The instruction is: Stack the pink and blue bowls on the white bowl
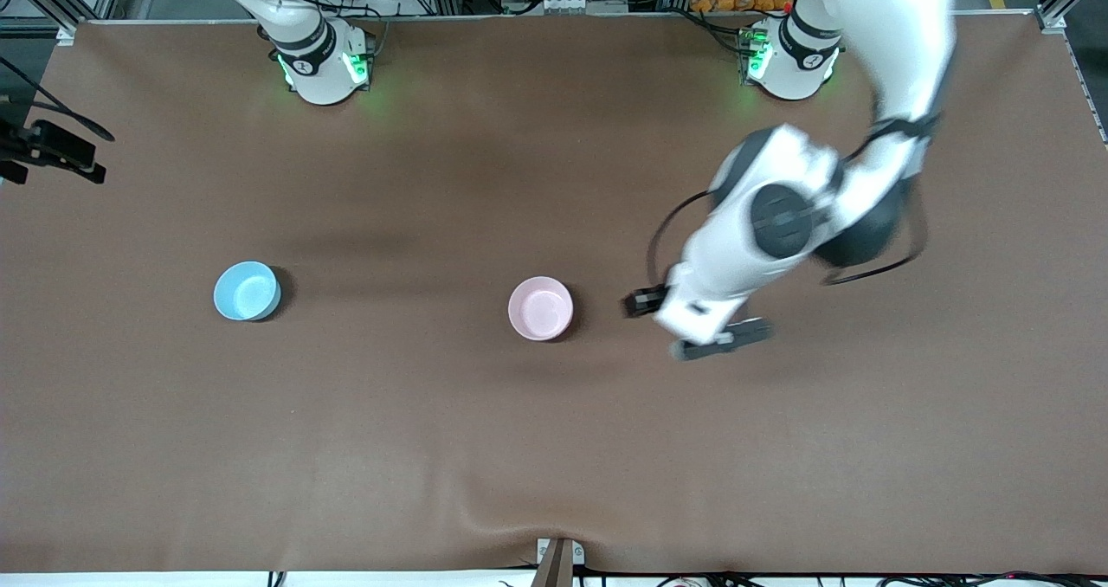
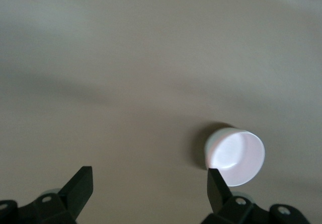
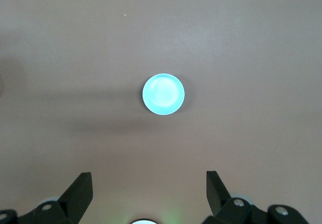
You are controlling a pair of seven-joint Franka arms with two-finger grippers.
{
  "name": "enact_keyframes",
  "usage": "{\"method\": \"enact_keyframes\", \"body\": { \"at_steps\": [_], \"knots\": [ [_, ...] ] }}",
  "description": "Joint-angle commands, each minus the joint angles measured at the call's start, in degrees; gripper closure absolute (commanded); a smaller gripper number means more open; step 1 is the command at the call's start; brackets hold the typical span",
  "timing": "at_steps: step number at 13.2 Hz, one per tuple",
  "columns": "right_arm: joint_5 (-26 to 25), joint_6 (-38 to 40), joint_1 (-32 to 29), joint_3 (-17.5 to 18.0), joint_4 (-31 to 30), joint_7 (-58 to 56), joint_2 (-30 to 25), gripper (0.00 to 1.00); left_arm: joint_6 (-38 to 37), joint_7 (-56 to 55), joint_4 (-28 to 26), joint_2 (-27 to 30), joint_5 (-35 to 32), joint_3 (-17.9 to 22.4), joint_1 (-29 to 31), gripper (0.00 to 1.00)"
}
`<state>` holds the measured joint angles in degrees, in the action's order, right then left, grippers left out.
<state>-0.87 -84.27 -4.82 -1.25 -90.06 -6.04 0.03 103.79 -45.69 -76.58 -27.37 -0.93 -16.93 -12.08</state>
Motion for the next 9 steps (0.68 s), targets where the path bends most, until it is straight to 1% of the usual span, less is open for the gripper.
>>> {"method": "enact_keyframes", "body": {
  "at_steps": [1,3,4,6,7,9],
  "knots": [
    [-0.54,0.24,-0.98,0.37,1.28,-0.99,6.28,0.00,-5.77,0.07,-2.79,8.10,-4.68,-0.21,4.68,0.00],
    [-1.15,0.42,-2.38,0.20,0.85,-0.99,7.43,0.00,-10.07,3.40,-2.79,11.28,-6.89,-0.13,6.09,0.00],
    [-1.33,0.42,-3.78,0.11,0.76,-0.90,8.48,0.00,-11.83,5.94,-2.79,12.51,-6.98,-0.21,8.28,0.00],
    [-0.89,-0.71,-8.26,0.20,0.76,-1.33,12.60,0.00,-14.74,12.35,-2.88,15.06,-6.55,-0.48,12.41,0.00],
    [-0.19,-1.68,-9.93,0.28,0.76,-3.77,15.41,0.00,-15.36,15.34,-2.88,16.37,-6.11,-0.48,14.52,0.00],
    [0.16,-5.71,-10.12,0.29,-0.03,-5.38,17.88,0.00,-16.07,20.97,-2.97,18.40,-5.93,-0.65,18.04,0.00]
  ]
}}
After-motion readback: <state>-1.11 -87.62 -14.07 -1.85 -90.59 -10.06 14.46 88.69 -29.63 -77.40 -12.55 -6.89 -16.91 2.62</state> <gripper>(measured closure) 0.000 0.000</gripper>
